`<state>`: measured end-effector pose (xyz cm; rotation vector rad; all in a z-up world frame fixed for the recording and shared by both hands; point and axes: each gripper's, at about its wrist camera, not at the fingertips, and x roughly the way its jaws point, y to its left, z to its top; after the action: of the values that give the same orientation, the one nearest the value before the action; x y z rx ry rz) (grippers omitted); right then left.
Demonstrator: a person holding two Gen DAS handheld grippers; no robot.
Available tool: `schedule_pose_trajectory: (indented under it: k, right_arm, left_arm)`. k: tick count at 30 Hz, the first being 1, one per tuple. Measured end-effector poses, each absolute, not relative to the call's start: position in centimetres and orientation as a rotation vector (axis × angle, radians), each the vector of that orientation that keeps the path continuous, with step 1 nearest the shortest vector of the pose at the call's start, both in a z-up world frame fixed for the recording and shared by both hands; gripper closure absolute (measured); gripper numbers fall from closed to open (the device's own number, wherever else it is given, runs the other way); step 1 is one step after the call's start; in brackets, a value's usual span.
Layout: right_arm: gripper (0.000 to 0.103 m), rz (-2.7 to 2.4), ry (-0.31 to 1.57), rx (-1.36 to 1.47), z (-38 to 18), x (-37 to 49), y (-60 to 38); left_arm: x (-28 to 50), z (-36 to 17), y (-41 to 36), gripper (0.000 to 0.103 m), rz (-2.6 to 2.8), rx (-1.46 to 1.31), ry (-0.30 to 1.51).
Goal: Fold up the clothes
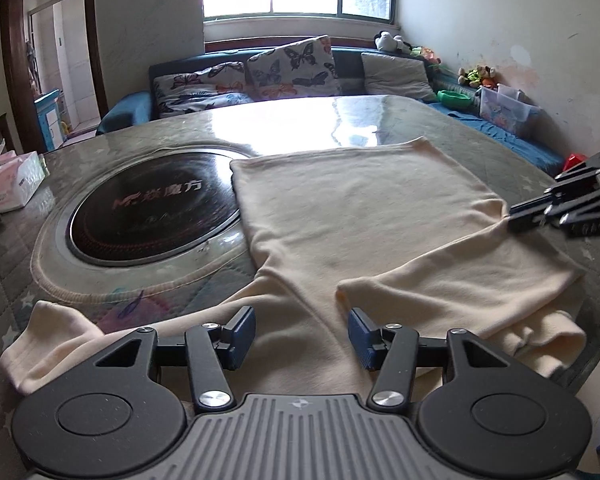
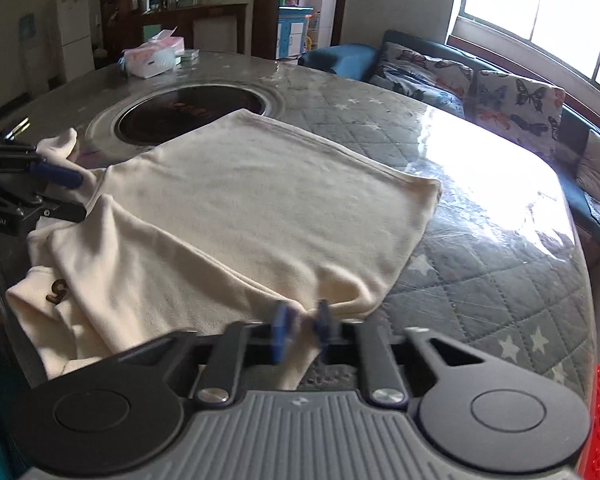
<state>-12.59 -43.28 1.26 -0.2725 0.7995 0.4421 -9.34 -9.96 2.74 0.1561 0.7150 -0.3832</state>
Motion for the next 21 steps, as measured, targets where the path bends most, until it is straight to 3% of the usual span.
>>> schedule_pose_trajectory:
  k: [7, 14, 21]
  right_arm:
    - [0.098, 0.38, 0.796, -0.224, 1.1, -13.2, -44.5]
    - [0.09, 0.384, 0.745, -0.205, 2.1, -14.1, -43.6]
    - [0.089, 0.448, 0.76, -0.182, 1.6, -15.5, -41.8]
  left_arm:
    - [-9.0, 2.5, -9.5, 0.048, -0.36, 0.164, 0.721]
    - [-10.3, 4.4, -11.2, 0.05, -0.428, 0.148, 0.659]
    - [-10.6, 3.5, -14.2, 0.075, -0.547, 0.138, 0.65]
